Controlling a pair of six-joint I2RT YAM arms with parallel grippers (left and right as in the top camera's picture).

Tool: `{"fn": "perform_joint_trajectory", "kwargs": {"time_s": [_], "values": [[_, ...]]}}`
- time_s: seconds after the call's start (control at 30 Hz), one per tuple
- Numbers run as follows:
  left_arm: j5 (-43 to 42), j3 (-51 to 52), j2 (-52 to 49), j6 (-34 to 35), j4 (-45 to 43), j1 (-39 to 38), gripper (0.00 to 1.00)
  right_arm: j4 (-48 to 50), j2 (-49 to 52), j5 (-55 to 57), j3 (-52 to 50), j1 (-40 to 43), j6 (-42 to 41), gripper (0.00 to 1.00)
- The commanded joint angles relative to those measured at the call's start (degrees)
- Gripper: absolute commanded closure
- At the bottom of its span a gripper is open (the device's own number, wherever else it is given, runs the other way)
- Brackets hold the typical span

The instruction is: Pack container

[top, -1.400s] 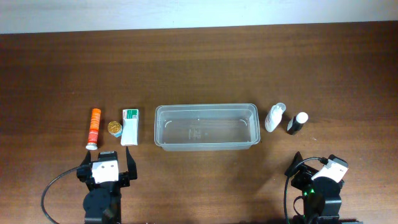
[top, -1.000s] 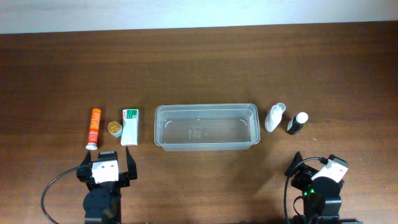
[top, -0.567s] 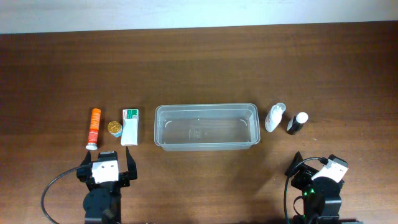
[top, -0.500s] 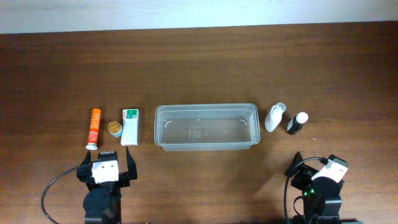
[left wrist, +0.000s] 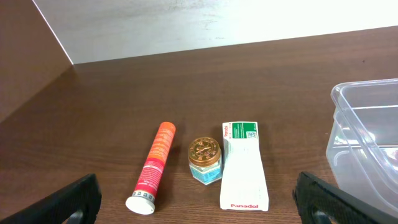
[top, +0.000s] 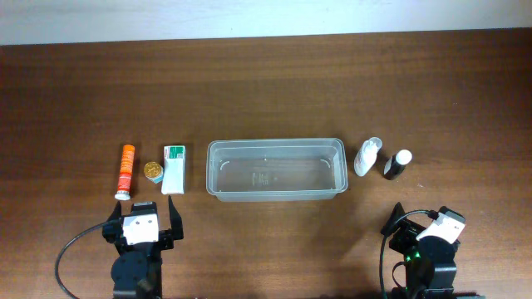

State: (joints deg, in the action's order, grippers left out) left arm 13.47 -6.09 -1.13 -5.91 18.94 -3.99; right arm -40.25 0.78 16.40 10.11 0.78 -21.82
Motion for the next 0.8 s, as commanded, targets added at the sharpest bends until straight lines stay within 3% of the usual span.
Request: {"fn": "perform_joint_trajectory", "kwargs": {"time_s": [0.0,0.2,0.33,0.5,0.63,0.77], "values": [[-0.44,0.22,0.07,0.72,-0.07,0.31,0.0,0.59,-0.59,-0.17,-0.48,0.42,0.37,0.01],[-0.44,0.22,0.07,0.72,-0.07,0.31,0.0,1.62,-0.59,-11.93,-0.48,0.42,0.37,0.02],[-0.44,0.22,0.07,0.72,-0.07,0.31,0.0,7.28,-0.57,-24.0,0.31,0.42,0.44,0.02],[-0.44,0.22,0.07,0.72,-0.07,0.31,0.0,10.47,2.8,-31.39,8.94,0.42,1.53,0.02],[-0.44,0.24,0.07,0.72,-0.07,0.31,0.0,2.71,14.27,-32.26,22.93,0.37,6.99,0.02],[-0.44,0.22,0.07,0.72,-0.07,0.31,0.0,-13.53,33.55,-32.06,42.77,0.37,12.5,0.02]]}}
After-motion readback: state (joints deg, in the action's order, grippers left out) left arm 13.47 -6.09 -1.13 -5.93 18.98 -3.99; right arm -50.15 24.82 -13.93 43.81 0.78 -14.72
